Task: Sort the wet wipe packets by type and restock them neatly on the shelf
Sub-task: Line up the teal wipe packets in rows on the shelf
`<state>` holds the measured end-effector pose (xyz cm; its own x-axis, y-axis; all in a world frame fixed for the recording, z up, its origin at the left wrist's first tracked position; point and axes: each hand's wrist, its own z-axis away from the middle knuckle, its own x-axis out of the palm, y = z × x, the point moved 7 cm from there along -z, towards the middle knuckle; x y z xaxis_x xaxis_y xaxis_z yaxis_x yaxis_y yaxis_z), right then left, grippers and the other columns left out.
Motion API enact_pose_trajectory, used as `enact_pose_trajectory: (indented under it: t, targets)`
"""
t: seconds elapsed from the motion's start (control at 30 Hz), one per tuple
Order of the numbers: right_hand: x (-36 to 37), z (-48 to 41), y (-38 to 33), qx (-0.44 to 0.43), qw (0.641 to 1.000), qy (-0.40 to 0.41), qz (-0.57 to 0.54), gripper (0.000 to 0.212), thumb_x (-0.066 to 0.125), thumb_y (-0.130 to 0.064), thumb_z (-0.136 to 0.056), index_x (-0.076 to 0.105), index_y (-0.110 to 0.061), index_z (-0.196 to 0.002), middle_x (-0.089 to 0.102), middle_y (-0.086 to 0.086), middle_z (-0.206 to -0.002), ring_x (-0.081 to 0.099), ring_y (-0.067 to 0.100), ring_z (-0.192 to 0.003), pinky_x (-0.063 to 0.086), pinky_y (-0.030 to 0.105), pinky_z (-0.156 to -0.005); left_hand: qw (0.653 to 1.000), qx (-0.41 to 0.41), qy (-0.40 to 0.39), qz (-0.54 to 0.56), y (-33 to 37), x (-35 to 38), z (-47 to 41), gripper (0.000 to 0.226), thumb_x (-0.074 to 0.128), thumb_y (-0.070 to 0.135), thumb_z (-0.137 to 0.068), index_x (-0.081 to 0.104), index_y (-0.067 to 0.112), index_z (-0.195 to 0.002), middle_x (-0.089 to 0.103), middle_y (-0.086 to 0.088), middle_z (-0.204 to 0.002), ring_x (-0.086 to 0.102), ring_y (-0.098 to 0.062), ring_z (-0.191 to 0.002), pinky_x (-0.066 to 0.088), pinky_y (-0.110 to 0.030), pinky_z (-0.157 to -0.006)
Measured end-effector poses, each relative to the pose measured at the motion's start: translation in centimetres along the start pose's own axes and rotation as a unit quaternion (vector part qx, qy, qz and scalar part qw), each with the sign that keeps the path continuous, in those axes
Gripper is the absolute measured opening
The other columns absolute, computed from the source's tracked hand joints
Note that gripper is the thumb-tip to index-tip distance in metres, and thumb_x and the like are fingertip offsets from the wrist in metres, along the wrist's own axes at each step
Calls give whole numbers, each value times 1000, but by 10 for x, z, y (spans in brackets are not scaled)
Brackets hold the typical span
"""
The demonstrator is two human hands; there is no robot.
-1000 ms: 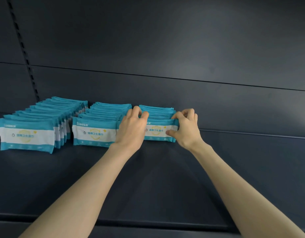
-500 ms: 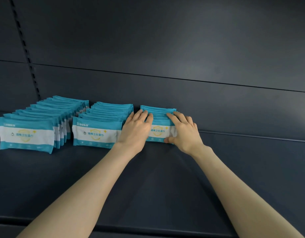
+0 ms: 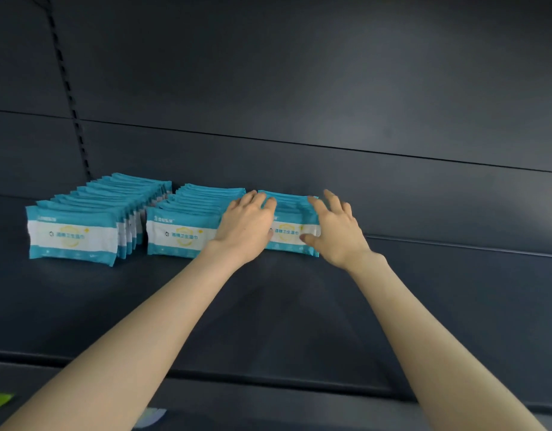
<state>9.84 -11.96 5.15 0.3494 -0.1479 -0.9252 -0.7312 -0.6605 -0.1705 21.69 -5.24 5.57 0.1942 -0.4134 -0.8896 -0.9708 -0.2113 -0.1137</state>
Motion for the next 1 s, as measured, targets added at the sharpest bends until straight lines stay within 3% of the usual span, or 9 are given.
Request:
enact_pose_trajectory:
  t: [0.13,0.2,0.33,0.5,0.63,0.73,0.8,0.9,1.0]
  targets:
    - [-41,40,-26,-9,996,79,-35,48,55,-30,-94,43,-15,-138,31,3,-149,34,26,-130,39,39,-97,995,-3,62,83,-3,-56,40,38,49,31,-96,48,14,-130,55,-4,-124,52,-26,-113,42,-37,-84]
    - [-57,68,-39,-10,990,122,-63,38,55,-29,-95,52,-14,-130,43,1,-138,46,25,-118,44,38,-89,988,2,90,126,-2,-75,70,34,50,32,-96,52,16,-126,61,-2,-116,58,-26,-103,45,-35,-79]
    - [-64,135,-61,-14,974,190,-120,27,56,-28,-94,62,-12,-115,59,1,-114,58,24,-99,49,40,-80,964,16,132,230,0,-89,140,22,58,30,-92,63,17,-109,68,3,-93,64,-22,-84,52,-40,-71]
    - [-27,226,-78,-31,961,201,-186,24,54,-26,-89,68,-8,-98,66,2,-96,65,24,-86,54,42,-69,952,15,154,265,8,-73,239,23,54,34,-87,67,16,-94,66,7,-72,63,-18,-61,54,-36,-56]
    - [43,292,-72,8,962,141,-232,22,56,-25,-89,69,-9,-94,67,2,-93,64,21,-76,53,38,-63,954,-26,75,288,23,-13,316,14,62,27,-85,67,15,-90,66,6,-69,62,-16,-58,51,-31,-50]
    - [116,338,-65,56,961,57,-263,15,60,-19,-89,69,-8,-95,66,3,-93,65,22,-79,54,39,-64,947,-105,-35,303,36,58,376,16,58,30,-85,67,17,-90,68,5,-70,64,-22,-63,53,-37,-55]
    - [167,367,-63,85,958,2,-272,12,61,-16,-88,69,-8,-93,67,5,-94,66,22,-81,54,39,-67,931,-157,-102,314,45,106,416,18,57,34,-86,66,19,-92,71,2,-76,66,-28,-70,53,-39,-60]
    - [243,408,-60,134,948,-89,-274,14,60,-16,-91,69,-9,-99,67,6,-100,65,23,-86,54,40,-74,900,-222,-197,319,59,173,475,15,60,29,-91,66,19,-101,72,-1,-91,67,-25,-82,51,-33,-63]
    - [317,442,-55,176,933,-159,-270,14,59,-16,-92,69,-9,-99,67,6,-101,65,21,-87,52,37,-75,871,-271,-256,320,63,239,530,18,61,23,-90,66,17,-105,72,-1,-92,66,-22,-79,47,-29,-63]
